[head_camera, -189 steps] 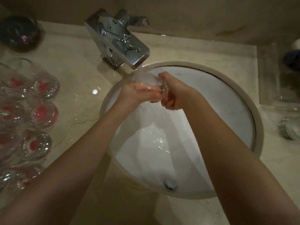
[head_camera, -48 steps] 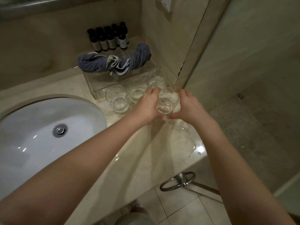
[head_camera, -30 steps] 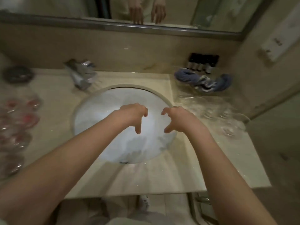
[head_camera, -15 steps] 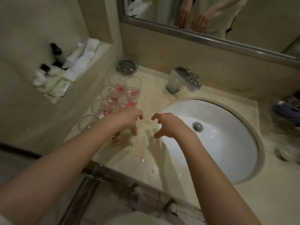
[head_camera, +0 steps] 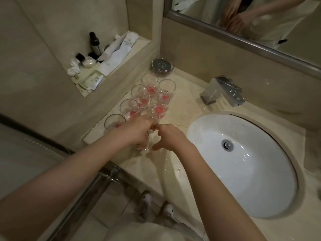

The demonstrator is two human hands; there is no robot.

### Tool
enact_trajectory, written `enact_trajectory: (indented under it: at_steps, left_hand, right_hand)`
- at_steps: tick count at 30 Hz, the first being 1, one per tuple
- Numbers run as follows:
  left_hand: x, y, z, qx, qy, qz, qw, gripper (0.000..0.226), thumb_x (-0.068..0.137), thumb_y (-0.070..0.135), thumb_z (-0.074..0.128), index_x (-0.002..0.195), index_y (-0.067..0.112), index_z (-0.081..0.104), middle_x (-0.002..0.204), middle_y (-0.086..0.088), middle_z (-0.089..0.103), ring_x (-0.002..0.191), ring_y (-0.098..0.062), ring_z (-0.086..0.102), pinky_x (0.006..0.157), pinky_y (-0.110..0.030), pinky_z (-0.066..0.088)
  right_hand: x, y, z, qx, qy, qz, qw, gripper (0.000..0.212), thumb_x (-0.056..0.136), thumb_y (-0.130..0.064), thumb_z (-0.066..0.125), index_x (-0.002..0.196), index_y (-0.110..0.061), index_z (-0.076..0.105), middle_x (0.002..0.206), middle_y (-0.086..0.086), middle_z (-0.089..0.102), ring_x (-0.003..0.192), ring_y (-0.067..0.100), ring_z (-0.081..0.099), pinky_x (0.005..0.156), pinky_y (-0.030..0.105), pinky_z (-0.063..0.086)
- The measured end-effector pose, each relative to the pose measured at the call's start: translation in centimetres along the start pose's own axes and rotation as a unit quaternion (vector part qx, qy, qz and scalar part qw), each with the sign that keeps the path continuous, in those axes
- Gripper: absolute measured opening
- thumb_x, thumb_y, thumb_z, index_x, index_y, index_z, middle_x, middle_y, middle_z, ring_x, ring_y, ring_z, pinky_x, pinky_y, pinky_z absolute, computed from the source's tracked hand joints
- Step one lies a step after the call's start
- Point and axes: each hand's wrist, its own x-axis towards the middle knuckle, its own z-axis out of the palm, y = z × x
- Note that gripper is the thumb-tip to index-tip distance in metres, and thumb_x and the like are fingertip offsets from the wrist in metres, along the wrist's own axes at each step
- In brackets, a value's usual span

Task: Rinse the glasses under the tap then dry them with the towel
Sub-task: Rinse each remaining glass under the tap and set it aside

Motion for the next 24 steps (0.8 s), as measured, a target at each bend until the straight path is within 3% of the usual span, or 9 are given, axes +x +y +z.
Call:
enact_trajectory:
  at_steps: [2,5,7,10,13,17,20,24]
  left_hand:
    - [-0.7,-0.2,0.5,0.045,0.017,-0.002,0.999,0.075,0.071,0.02,0.082,0.135,0.019,0.043,0.134,0.002,0.04,0.116,-0.017,0.048,0.063,-0.023,0.034]
    - [-1.0,-0.9,0.9,0.075,0.02,-0.017,0.997,0.087,0.069,0.023,0.085,0.141,0.022,0.036,0.142,-0.001,0.033,0.124,-0.021,0.046,0.067,-0.026,0.037]
    - [-1.2,-1.4,1.2,0.07,0.008,-0.033,0.997,0.094,0.069,0.022,0.086,0.143,0.025,0.03,0.145,-0.006,0.033,0.123,-0.024,0.048,0.071,-0.028,0.04]
    - [-1.0,-1.7,2.2,0.055,0.013,-0.039,0.998,0.091,0.072,0.022,0.085,0.142,0.022,0.026,0.131,-0.009,0.048,0.11,-0.024,0.055,0.071,-0.029,0.044]
    - [-0.9,-1.9,2.8,0.039,0.053,-0.031,0.997,0.09,0.068,0.029,0.088,0.139,0.02,0.033,0.125,-0.006,0.054,0.109,-0.024,0.057,0.074,-0.028,0.044]
    - [-0.9,-1.4,4.1,-0.025,0.056,0.006,0.998,0.092,0.056,0.039,0.092,0.133,0.02,0.046,0.123,-0.001,0.059,0.111,-0.022,0.059,0.087,-0.038,0.054]
    - [-0.2,0.5,4.9,-0.091,0.067,0.022,0.993,0.093,0.055,0.047,0.091,0.131,0.016,0.048,0.121,0.001,0.06,0.11,-0.018,0.058,0.085,-0.03,0.052]
    - [2.0,4.2,4.0,-0.224,0.068,0.055,0.971,0.087,0.055,0.031,0.093,0.13,0.016,0.052,0.12,0.002,0.06,0.102,-0.012,0.055,0.071,-0.005,0.036]
  right_hand:
    - [0.4,-0.4,0.7,-0.003,-0.003,-0.003,1.0,0.078,0.07,-0.031,0.083,0.137,-0.029,0.044,0.124,0.008,0.06,0.113,0.029,0.058,0.085,0.037,0.049]
    - [0.9,-0.7,1.3,-0.002,-0.009,-0.001,1.0,0.08,0.07,-0.031,0.083,0.139,-0.025,0.042,0.124,0.009,0.061,0.112,0.03,0.058,0.085,0.037,0.049]
    - [1.2,-0.7,1.4,0.001,-0.012,-0.003,1.0,0.08,0.071,-0.029,0.082,0.139,-0.025,0.042,0.124,0.009,0.061,0.112,0.03,0.059,0.086,0.038,0.05]
    - [1.4,-0.8,1.2,-0.004,-0.015,-0.005,1.0,0.078,0.072,-0.029,0.081,0.139,-0.026,0.043,0.123,0.009,0.061,0.112,0.03,0.059,0.089,0.04,0.051]
    - [1.5,-0.7,1.2,0.002,-0.011,-0.015,1.0,0.067,0.075,-0.029,0.078,0.135,-0.025,0.049,0.122,0.008,0.062,0.111,0.028,0.059,0.087,0.038,0.05]
    - [0.5,0.9,0.7,0.018,-0.035,-0.024,0.999,0.055,0.072,-0.023,0.082,0.122,-0.015,0.061,0.117,0.006,0.064,0.107,0.025,0.06,0.085,0.035,0.049]
    - [-1.5,4.0,-0.5,0.087,-0.047,-0.004,0.995,0.056,0.068,-0.021,0.086,0.119,-0.012,0.065,0.113,0.003,0.066,0.1,0.018,0.061,0.084,0.028,0.049]
    - [-4.5,8.3,-2.6,0.216,0.021,0.043,0.975,0.051,0.066,-0.019,0.087,0.114,-0.02,0.069,0.107,-0.002,0.068,0.093,0.016,0.065,0.083,0.028,0.052]
